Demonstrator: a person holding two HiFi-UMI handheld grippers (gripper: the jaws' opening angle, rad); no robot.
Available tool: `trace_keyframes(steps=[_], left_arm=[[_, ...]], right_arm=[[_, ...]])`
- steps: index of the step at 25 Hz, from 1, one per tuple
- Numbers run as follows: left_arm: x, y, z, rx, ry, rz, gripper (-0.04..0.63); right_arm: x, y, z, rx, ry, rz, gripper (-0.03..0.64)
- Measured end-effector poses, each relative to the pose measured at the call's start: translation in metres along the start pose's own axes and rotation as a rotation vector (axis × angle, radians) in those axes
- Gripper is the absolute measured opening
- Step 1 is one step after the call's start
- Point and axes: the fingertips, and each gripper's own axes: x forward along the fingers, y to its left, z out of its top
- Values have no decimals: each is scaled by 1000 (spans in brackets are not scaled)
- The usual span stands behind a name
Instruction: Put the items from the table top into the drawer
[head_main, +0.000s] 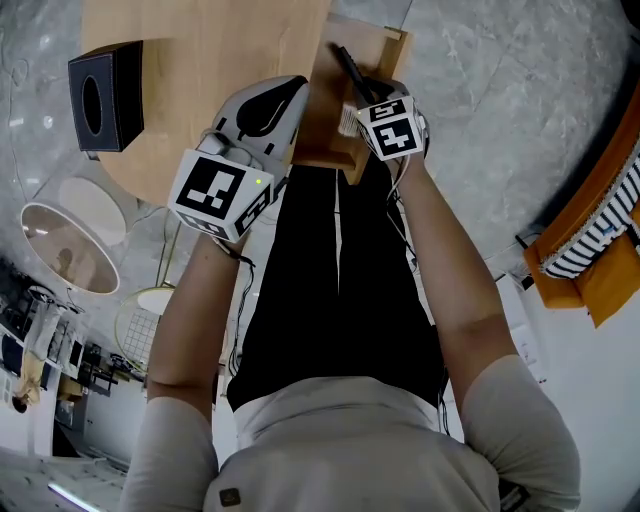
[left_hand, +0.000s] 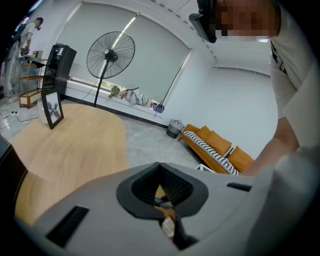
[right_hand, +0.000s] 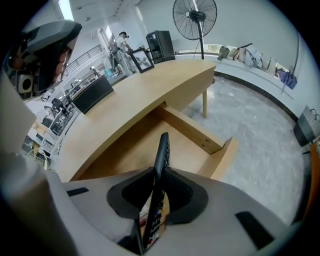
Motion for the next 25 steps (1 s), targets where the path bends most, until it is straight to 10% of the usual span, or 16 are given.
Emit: trace_keyframes(steps=[25], left_arm=[[8,-1,4,-14,0,-4,9]], right_arm=[[2,5,12,7,-11,46,147]])
